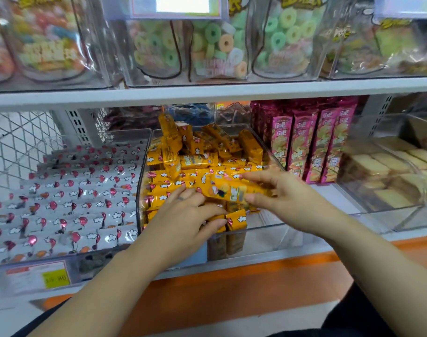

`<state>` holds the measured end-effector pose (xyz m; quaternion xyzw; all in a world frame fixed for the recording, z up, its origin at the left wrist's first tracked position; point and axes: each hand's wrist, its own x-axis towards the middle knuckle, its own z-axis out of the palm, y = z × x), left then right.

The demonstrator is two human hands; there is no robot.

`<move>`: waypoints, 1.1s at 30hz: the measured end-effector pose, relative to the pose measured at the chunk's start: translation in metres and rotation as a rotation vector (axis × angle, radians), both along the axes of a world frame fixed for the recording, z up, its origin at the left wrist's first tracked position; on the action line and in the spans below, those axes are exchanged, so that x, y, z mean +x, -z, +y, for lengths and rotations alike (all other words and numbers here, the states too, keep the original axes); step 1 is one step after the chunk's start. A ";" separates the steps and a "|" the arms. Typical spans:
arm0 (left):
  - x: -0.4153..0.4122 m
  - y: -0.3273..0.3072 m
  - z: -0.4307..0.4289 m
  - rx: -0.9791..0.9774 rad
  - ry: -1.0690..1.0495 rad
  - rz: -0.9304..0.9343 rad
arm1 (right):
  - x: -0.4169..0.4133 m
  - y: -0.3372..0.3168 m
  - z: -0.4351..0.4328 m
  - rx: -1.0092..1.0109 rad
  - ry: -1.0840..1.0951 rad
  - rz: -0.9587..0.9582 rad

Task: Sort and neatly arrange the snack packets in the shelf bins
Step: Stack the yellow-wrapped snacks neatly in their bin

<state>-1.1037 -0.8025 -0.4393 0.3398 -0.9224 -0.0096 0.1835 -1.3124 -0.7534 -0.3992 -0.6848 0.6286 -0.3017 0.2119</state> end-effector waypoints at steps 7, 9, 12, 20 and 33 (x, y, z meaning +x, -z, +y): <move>-0.001 -0.001 0.001 0.014 -0.001 0.003 | 0.017 0.008 -0.010 -0.021 -0.083 0.329; -0.001 -0.001 0.001 0.032 0.005 0.009 | 0.019 0.009 -0.011 0.046 -0.084 0.342; 0.001 0.001 -0.001 0.043 0.018 0.011 | 0.019 0.005 -0.008 0.233 -0.122 0.296; 0.001 -0.006 0.006 0.122 -0.030 0.059 | 0.022 -0.002 -0.006 0.422 -0.149 0.048; 0.000 -0.008 0.004 0.146 -0.003 -0.135 | -0.010 -0.024 -0.060 -0.195 0.261 0.811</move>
